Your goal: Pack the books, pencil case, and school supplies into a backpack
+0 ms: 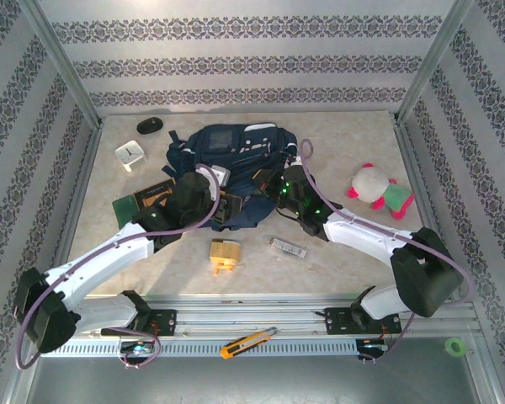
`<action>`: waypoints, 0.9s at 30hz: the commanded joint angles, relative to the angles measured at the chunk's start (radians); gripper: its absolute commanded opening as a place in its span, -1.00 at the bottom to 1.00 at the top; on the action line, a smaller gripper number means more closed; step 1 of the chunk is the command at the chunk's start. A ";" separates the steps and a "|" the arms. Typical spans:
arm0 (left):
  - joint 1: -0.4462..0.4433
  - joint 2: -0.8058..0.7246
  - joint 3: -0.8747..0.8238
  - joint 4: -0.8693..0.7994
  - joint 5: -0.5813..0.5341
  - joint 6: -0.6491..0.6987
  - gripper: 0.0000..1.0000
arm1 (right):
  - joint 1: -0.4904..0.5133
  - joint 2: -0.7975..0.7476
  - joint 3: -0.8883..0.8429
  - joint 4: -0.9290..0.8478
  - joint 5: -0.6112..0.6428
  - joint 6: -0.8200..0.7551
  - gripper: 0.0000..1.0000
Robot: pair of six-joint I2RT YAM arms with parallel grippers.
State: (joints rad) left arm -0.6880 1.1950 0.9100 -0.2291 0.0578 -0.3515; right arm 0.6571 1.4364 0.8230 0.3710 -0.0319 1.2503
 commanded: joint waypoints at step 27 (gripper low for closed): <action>-0.068 0.211 0.081 0.071 -0.091 -0.121 -0.74 | 0.050 -0.029 0.097 0.059 0.056 -0.075 -1.00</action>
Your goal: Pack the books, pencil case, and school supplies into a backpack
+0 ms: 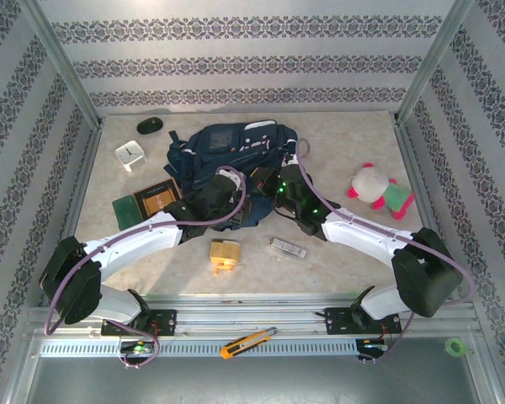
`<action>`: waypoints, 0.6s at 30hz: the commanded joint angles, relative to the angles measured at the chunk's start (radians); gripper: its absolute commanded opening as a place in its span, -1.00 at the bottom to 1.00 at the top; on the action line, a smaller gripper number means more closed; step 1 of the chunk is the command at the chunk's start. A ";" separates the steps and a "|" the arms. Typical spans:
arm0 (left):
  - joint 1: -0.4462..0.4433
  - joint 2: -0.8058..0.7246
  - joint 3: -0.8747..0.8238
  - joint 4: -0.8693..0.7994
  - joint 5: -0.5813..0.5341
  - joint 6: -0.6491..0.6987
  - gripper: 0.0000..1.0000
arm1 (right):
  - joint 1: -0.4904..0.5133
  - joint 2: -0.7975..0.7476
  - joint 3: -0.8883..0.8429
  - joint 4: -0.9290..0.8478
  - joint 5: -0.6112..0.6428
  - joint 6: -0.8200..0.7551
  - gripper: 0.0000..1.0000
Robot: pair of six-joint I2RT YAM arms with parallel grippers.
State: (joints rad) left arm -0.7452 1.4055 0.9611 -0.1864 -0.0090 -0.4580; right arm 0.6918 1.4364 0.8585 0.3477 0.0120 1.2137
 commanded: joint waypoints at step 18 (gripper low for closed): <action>0.068 -0.175 -0.094 -0.022 -0.013 0.017 -1.00 | -0.057 -0.102 0.033 -0.035 -0.061 -0.125 -1.00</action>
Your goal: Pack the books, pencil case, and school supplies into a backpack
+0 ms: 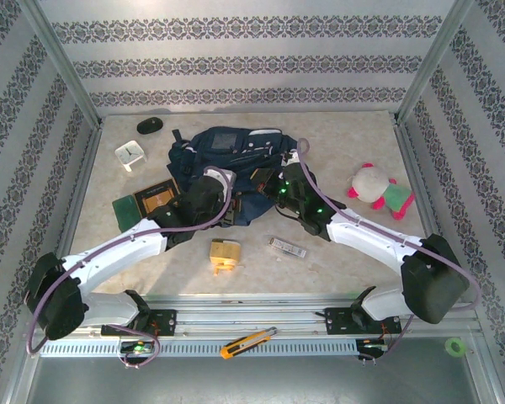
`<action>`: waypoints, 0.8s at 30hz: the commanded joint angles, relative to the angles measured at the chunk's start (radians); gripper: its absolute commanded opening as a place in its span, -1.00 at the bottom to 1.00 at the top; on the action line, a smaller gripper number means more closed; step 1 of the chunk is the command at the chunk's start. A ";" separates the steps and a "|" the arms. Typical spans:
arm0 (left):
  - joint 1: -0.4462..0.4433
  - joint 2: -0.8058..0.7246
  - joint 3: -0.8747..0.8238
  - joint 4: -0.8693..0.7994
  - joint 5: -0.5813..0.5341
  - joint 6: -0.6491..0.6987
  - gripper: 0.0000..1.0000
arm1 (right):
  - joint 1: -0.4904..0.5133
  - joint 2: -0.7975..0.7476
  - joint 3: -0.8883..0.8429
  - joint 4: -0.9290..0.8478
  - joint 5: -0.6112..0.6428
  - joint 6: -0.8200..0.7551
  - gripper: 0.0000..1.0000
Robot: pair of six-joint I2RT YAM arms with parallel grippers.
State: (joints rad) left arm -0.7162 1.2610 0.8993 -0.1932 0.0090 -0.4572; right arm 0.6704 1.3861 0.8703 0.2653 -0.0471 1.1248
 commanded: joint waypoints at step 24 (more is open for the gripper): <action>0.052 0.006 -0.094 0.235 0.136 -0.090 -0.61 | -0.015 0.015 0.074 0.111 -0.109 -0.020 -1.00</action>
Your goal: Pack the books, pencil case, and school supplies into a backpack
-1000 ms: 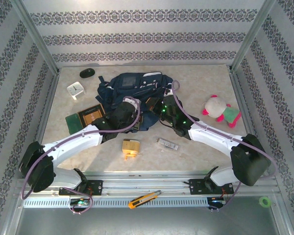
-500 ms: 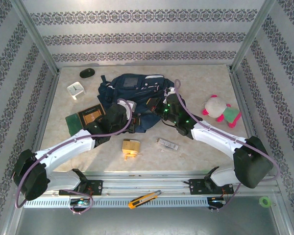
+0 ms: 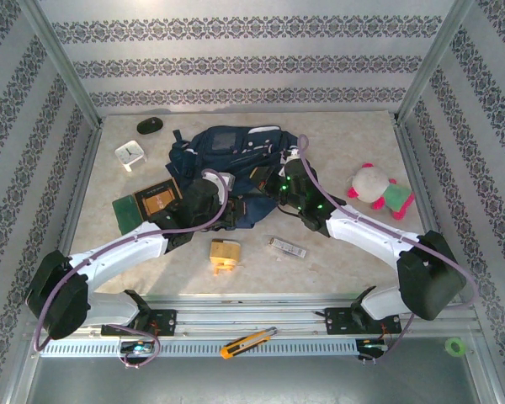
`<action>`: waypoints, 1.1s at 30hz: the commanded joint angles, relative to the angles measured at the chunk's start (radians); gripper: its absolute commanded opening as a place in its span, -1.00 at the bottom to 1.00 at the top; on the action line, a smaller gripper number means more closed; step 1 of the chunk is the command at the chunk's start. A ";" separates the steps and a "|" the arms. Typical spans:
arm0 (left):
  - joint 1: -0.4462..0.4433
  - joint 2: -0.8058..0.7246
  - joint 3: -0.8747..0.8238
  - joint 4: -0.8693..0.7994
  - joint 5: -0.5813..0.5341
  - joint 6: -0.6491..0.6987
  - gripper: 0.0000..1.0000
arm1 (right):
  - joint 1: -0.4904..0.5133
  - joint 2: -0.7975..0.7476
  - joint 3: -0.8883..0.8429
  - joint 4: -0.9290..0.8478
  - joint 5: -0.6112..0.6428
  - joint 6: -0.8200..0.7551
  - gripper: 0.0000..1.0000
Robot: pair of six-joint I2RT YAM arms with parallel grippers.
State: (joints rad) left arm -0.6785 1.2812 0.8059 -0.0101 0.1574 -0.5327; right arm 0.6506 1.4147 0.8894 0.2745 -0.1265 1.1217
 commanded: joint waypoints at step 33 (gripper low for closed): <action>0.083 -0.096 -0.024 -0.086 -0.048 -0.024 -1.00 | -0.030 -0.042 0.049 0.057 -0.072 -0.074 -1.00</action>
State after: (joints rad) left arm -0.6392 1.2106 0.7975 -0.0441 0.1184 -0.5583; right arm 0.6361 1.4155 0.8894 0.2707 -0.1715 1.0992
